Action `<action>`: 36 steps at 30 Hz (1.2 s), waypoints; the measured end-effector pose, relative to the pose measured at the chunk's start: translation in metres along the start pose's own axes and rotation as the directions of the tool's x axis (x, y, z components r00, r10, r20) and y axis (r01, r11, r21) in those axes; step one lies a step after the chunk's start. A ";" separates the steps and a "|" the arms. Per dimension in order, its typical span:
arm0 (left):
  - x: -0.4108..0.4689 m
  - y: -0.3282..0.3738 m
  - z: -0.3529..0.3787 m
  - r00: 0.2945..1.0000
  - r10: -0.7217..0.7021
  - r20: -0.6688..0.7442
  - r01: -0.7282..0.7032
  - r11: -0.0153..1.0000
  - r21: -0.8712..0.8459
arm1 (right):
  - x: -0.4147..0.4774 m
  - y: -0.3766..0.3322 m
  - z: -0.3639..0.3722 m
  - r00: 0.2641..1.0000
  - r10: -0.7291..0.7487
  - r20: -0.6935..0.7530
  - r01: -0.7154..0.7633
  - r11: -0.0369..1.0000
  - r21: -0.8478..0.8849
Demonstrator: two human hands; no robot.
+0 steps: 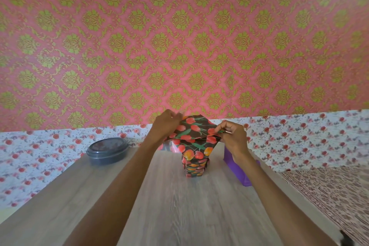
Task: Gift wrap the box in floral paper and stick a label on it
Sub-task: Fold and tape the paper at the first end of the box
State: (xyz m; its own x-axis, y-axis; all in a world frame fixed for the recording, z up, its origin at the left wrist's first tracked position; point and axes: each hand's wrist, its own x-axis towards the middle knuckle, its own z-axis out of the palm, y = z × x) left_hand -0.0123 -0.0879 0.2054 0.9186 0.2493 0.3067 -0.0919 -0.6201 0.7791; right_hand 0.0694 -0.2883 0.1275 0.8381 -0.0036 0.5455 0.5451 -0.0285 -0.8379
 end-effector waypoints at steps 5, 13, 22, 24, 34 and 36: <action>0.017 -0.016 0.010 0.982 -0.187 -0.009 0.183 0.971 -0.151 | -0.012 0.009 -0.004 0.999 -0.049 0.015 0.049 0.999 -0.005; -0.041 -0.039 0.041 0.978 0.131 -0.159 -0.145 0.986 -0.083 | -0.060 0.044 -0.022 0.980 -0.129 0.153 0.161 0.963 -0.216; -0.088 -0.086 0.082 0.954 0.220 -0.205 -0.207 0.975 0.083 | -0.103 0.077 -0.044 0.934 -0.123 0.335 0.234 0.920 -0.316; -0.091 -0.090 0.084 0.943 0.232 -0.237 -0.226 0.973 0.053 | -0.105 0.072 -0.052 0.875 0.007 0.485 0.191 0.914 -0.357; -0.087 -0.089 0.083 0.968 0.111 -0.224 -0.114 0.993 -0.003 | -0.088 0.028 -0.056 0.794 0.167 0.584 -0.140 0.986 -0.091; -0.084 -0.085 0.081 0.977 0.122 -0.175 -0.122 0.993 0.012 | -0.082 0.020 -0.051 0.799 0.235 0.553 -0.226 0.970 -0.086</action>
State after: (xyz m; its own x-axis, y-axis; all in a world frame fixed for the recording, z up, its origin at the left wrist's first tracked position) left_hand -0.0502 -0.1165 0.0688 0.8190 0.2983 0.4902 -0.1983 -0.6544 0.7297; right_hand 0.0109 -0.3395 0.0671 0.8085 0.5430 0.2267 0.3376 -0.1125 -0.9346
